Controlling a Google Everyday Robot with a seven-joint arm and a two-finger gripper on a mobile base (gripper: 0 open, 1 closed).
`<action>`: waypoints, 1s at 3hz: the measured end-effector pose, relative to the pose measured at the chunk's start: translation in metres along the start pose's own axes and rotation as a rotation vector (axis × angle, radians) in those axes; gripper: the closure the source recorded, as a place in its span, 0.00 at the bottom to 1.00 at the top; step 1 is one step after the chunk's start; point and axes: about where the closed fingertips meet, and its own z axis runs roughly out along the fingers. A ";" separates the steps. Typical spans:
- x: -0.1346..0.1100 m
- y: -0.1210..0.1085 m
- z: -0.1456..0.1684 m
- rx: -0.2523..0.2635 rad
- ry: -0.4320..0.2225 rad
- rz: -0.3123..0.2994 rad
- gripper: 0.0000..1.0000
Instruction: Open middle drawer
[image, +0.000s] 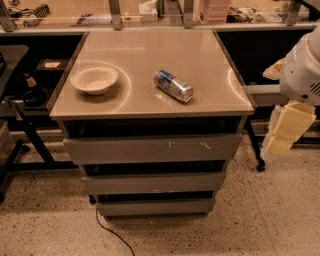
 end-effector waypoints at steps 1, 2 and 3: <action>0.002 0.005 0.036 -0.034 -0.010 0.024 0.00; 0.005 0.013 0.075 -0.086 -0.006 0.050 0.00; 0.005 0.013 0.075 -0.086 -0.006 0.050 0.00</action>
Offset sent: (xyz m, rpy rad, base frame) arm 0.0109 0.0157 -0.1192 0.0610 0.1509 -0.0444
